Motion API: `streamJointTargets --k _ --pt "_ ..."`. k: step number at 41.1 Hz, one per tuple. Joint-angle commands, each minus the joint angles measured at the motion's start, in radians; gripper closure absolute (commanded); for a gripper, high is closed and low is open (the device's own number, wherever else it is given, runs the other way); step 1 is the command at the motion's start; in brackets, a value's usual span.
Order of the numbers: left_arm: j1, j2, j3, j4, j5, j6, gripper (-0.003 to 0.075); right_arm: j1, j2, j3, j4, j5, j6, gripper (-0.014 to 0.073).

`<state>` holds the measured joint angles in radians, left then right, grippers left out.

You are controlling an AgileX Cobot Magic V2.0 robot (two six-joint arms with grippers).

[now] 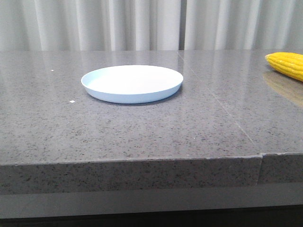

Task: Place corn on plate with both arms
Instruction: 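Move the open right gripper down over the yellow corn cob, then close the right gripper around the corn cob and lift it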

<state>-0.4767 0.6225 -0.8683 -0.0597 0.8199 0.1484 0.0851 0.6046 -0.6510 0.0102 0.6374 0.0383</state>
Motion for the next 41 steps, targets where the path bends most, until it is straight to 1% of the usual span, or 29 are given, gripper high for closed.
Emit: streamJointTargets --k 1,8,12,19,26,29,32,34,41 --pt "-0.007 0.005 -0.023 -0.002 -0.065 -0.013 0.0355 -0.004 0.011 -0.034 -0.01 -0.067 -0.007 0.0116" --pt "-0.007 0.005 -0.023 -0.002 -0.065 -0.013 0.0355 -0.004 0.023 -0.075 -0.03 -0.012 -0.007 0.0112" --pt "-0.007 0.005 -0.023 -0.002 -0.065 -0.013 0.0355 -0.004 0.067 -0.123 -0.034 0.013 -0.007 0.0112" --pt "-0.007 0.005 -0.023 -0.002 -0.065 -0.013 0.0355 -0.017 0.257 -0.275 -0.058 0.092 0.005 0.0112" --pt "-0.007 0.005 -0.023 -0.002 -0.065 -0.013 0.0355 -0.109 0.512 -0.467 -0.028 0.14 0.002 0.011" --pt "-0.007 0.005 -0.023 -0.002 -0.065 -0.013 0.0355 -0.138 0.607 -0.555 -0.01 0.177 -0.01 0.0072" --pt "-0.007 0.005 -0.023 -0.002 -0.065 -0.013 0.0355 -0.158 0.695 -0.65 0.009 0.211 -0.027 0.0006" --pt "-0.007 0.005 -0.023 -0.002 -0.065 -0.013 0.0355 -0.166 0.752 -0.705 0.011 0.224 -0.038 -0.002" --pt "-0.007 0.005 -0.023 -0.002 -0.065 -0.013 0.0355 -0.167 0.92 -0.869 0.014 0.27 -0.062 -0.0018"
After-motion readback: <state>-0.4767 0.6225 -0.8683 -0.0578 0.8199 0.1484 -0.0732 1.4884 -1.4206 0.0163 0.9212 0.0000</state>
